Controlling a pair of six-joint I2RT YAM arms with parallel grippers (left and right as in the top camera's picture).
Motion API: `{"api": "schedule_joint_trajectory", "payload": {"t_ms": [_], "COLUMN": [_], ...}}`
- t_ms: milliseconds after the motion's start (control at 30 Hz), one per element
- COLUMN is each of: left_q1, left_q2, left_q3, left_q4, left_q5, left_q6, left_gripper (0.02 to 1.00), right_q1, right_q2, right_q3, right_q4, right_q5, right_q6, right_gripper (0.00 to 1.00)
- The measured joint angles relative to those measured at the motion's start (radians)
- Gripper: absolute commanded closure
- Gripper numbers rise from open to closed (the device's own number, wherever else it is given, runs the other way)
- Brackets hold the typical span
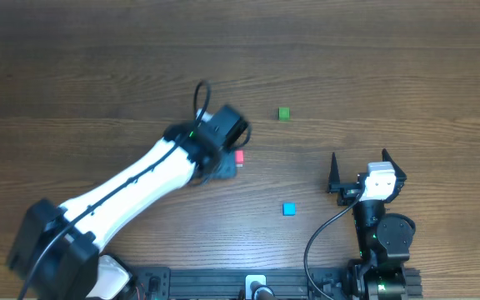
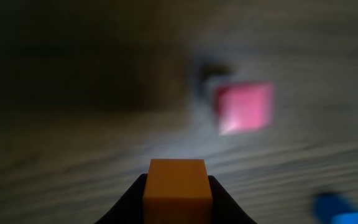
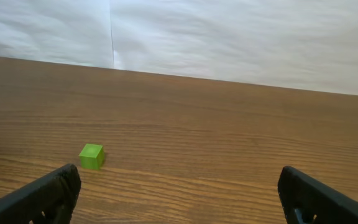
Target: Stack Cubes
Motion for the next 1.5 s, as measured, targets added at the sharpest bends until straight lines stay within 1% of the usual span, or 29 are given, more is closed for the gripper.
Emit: {"api": "schedule_joint_trajectory", "payload": {"t_ms": [133,233,633,1500], "left_q1": [0.000,0.000,-0.033,-0.043], "left_q2": [0.081,0.124,0.190,0.229], "left_q3": [0.142,0.186,0.191,0.191], "left_q4": [-0.033,-0.036,-0.009,0.011], "left_q5": [-0.002,-0.002,-0.002,-0.002], "left_q6": [-0.013,-0.027,-0.068,-0.094], "left_gripper": [0.978,0.980,0.978,0.978], "right_q1": [0.000,0.000,0.000,0.000], "right_q2": [0.000,0.000,0.000,0.000], "right_q3": [0.000,0.000,0.000,0.000], "right_q4": [0.000,0.000,0.000,0.000], "right_q5": [0.000,0.000,0.000,0.000], "right_q6": [0.000,0.000,0.000,-0.001], "right_gripper": [0.009,0.007,0.007,0.007]}}
